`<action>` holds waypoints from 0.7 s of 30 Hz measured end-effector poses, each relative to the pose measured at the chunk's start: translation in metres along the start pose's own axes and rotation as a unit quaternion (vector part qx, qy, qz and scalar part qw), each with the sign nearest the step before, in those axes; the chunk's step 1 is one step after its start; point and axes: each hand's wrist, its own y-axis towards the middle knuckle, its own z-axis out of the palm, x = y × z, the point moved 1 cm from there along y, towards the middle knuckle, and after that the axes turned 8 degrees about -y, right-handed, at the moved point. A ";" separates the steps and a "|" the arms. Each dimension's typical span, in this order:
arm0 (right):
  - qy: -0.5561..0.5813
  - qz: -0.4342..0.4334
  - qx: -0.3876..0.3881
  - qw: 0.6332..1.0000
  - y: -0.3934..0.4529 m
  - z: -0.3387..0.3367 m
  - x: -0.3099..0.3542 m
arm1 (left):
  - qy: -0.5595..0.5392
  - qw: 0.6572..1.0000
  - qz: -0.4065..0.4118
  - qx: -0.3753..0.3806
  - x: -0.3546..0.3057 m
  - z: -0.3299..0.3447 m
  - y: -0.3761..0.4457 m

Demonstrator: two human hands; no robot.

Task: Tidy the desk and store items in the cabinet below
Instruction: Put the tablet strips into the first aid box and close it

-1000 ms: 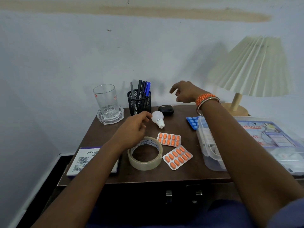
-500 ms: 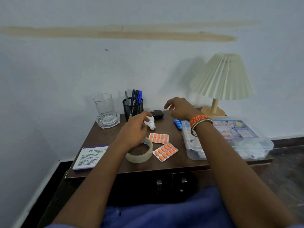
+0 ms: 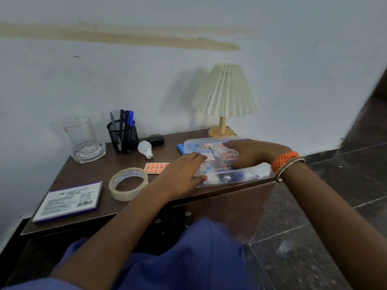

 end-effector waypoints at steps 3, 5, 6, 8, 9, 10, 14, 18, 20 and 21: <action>-0.026 0.005 0.030 0.999 -0.017 0.013 -0.014 | 0.043 0.999 -0.007 0.019 -0.003 0.001 0.005; -0.054 0.019 0.005 0.998 -0.022 0.028 -0.016 | 0.079 0.996 -0.021 0.026 -0.007 -0.001 0.007; -0.072 0.029 -0.029 0.997 -0.023 0.036 -0.014 | 0.091 0.995 -0.030 0.028 -0.008 -0.001 0.007; -0.113 0.056 -0.101 0.987 -0.021 0.052 -0.004 | 0.105 0.993 -0.047 0.031 -0.012 -0.001 0.006; -0.125 0.074 -0.122 0.982 -0.019 0.057 0.002 | 0.109 0.992 -0.055 0.032 -0.013 0.000 0.005; -0.128 0.092 -0.133 0.979 -0.017 0.060 0.007 | 0.111 0.992 -0.060 0.030 -0.014 0.002 0.004; -0.119 0.146 -0.119 0.975 -0.018 0.056 0.030 | 0.118 0.991 -0.061 0.021 -0.013 0.009 0.000; -0.163 0.161 -0.122 0.966 -0.022 0.054 0.064 | 0.177 0.979 -0.099 0.022 -0.007 0.010 0.004; -0.182 0.148 -0.139 0.962 -0.022 0.057 0.074 | 0.189 0.975 -0.117 0.020 -0.004 0.009 0.004; -0.186 0.144 -0.149 0.960 -0.022 0.061 0.075 | 0.191 0.974 -0.123 0.020 -0.002 0.010 0.004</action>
